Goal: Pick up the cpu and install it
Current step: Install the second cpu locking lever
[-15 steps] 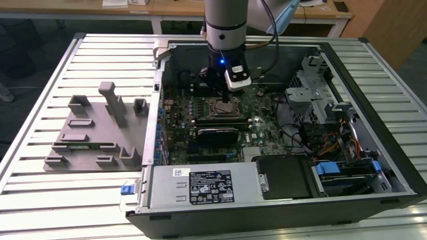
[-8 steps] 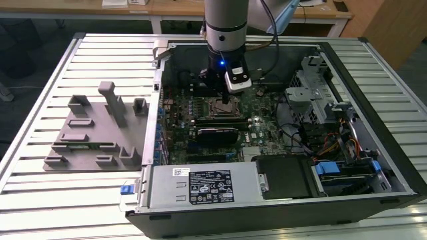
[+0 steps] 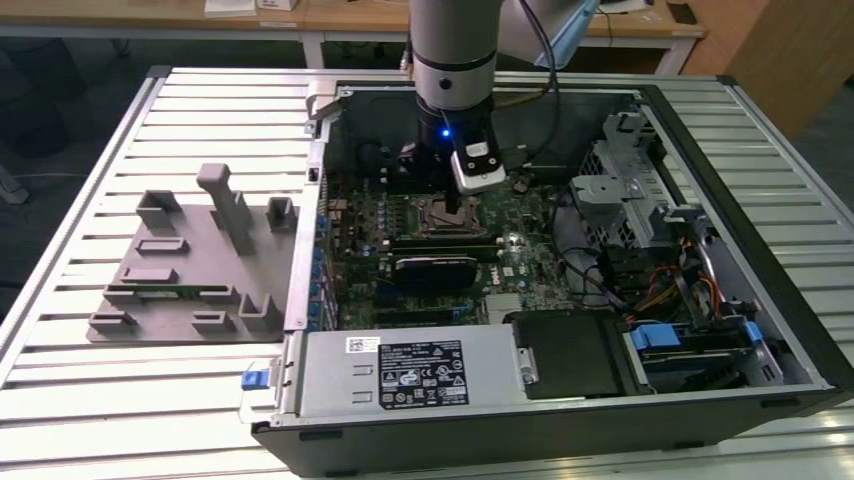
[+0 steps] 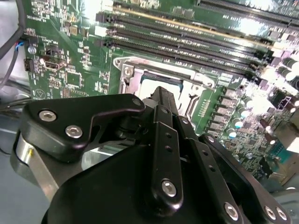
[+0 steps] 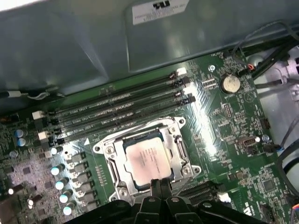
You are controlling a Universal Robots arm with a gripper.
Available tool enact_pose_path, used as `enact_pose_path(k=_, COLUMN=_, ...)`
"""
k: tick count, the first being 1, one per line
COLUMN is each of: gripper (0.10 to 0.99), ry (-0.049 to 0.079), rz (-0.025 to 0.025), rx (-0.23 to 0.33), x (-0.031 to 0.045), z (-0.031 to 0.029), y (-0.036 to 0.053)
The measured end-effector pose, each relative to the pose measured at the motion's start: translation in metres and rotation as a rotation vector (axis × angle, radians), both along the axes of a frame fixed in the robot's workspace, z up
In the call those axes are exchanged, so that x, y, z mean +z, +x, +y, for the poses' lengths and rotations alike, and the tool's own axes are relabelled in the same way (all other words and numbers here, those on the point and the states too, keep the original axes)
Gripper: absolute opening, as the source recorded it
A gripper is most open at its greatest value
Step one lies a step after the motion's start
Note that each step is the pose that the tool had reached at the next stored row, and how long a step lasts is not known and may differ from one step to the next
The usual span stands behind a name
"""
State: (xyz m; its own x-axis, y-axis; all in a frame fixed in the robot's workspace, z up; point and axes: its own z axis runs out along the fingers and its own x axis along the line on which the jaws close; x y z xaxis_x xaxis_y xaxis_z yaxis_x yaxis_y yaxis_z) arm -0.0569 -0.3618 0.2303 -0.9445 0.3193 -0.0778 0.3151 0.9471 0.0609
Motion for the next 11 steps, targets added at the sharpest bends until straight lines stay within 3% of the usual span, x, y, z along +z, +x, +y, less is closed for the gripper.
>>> enact_pose_path(k=5, gripper=0.106, ry=0.003, rz=0.0000, rx=0.000, x=0.0001, z=-0.0065, y=0.0001)
enact_pose_path(k=11, gripper=0.106, ry=0.011, rz=-0.0001, rx=0.000, x=0.0037, z=-0.0081, y=0.0001)
